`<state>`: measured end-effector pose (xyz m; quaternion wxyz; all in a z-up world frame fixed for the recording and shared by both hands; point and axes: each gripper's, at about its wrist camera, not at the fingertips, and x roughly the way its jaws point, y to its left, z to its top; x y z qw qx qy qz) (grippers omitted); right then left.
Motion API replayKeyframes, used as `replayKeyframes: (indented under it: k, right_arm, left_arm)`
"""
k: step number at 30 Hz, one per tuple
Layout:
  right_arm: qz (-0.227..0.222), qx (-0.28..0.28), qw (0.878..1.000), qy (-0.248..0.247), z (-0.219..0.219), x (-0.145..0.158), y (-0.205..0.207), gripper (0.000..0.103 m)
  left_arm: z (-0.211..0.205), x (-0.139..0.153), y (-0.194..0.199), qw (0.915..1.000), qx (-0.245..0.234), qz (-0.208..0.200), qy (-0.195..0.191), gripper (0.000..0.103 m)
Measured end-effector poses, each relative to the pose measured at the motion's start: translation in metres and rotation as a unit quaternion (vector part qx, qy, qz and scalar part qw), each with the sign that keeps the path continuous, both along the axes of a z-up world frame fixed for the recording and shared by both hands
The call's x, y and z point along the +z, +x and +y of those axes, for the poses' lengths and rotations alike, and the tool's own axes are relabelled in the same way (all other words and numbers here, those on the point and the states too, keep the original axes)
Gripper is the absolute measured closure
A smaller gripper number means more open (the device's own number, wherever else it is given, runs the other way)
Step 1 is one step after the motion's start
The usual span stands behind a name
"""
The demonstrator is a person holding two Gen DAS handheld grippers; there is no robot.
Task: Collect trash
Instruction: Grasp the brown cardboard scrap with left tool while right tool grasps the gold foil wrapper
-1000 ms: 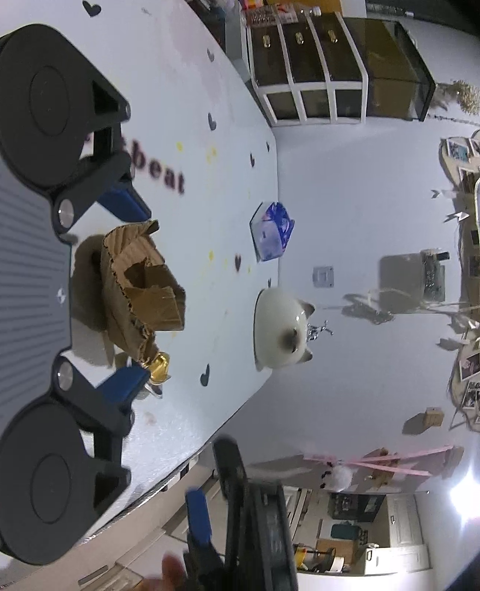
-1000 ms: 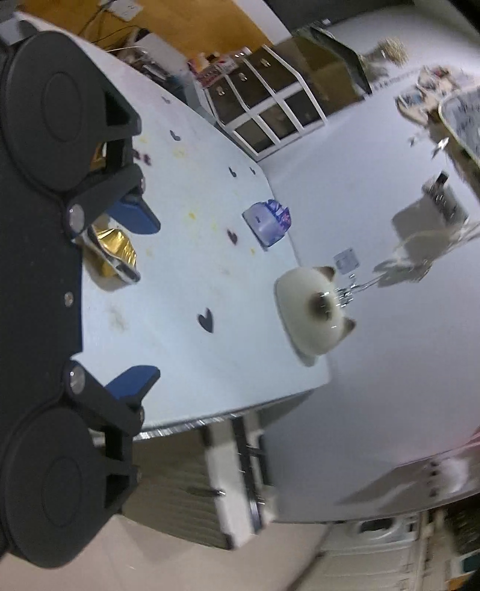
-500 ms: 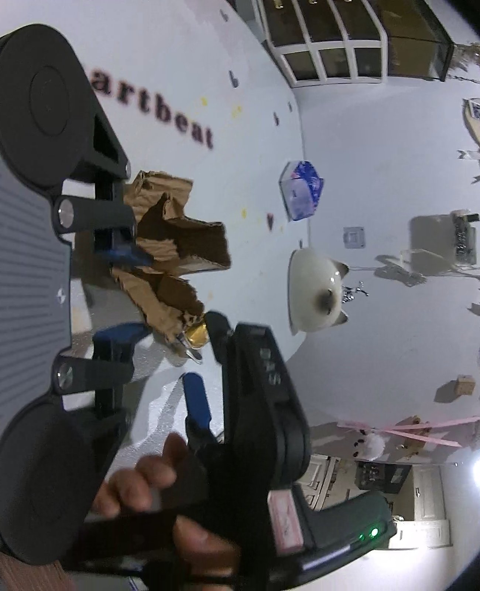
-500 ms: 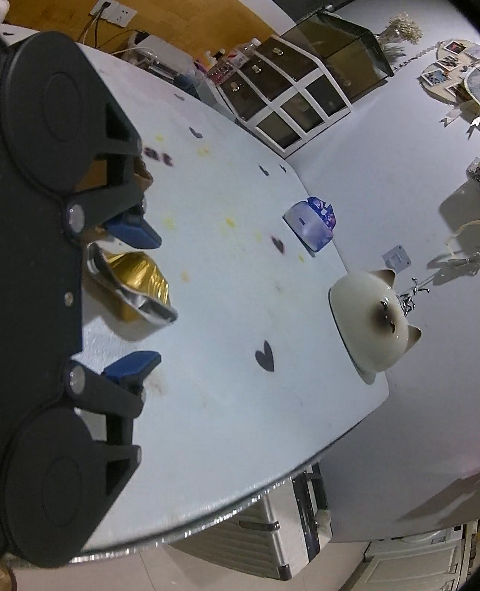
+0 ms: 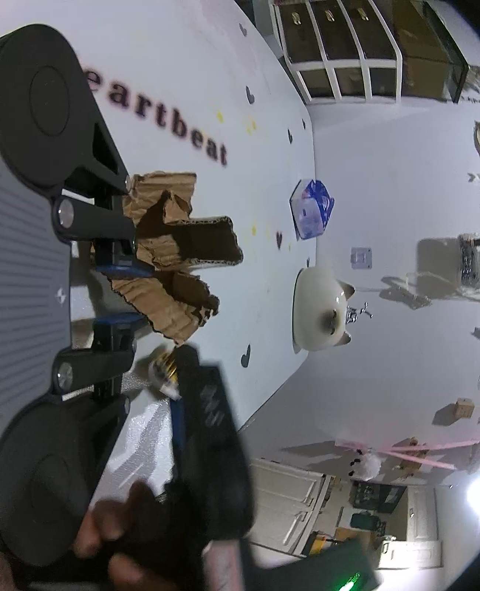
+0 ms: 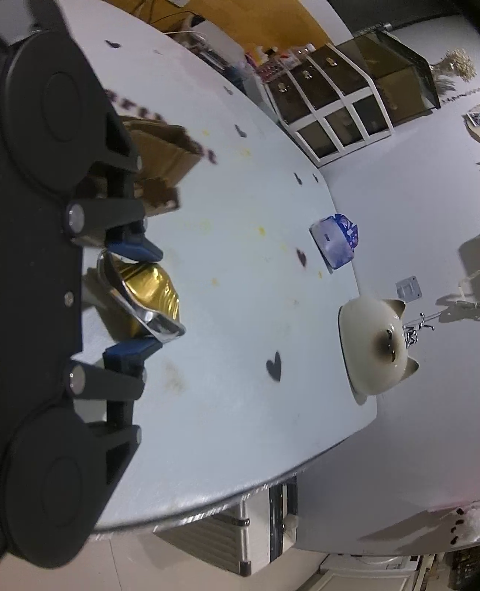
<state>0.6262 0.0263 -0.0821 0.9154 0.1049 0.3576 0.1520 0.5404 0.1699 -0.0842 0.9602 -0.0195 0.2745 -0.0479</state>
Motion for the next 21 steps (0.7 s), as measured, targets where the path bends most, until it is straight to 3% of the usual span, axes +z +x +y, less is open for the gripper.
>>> replayKeyframes:
  k: [3,21]
  right_arm:
    - [-0.005,0.008,1.0,-0.016,-0.007,0.002,-0.017,0.058]
    - [-0.044,0.033,0.998,-0.008,-0.046,0.031,-0.137,0.058]
  left_arm:
    - [0.002,0.005,-0.009,0.9998,0.015,-0.008,-0.01,0.092]
    - [-0.014,0.029,-0.108,0.9977,0.048,-0.018,-0.044,0.101]
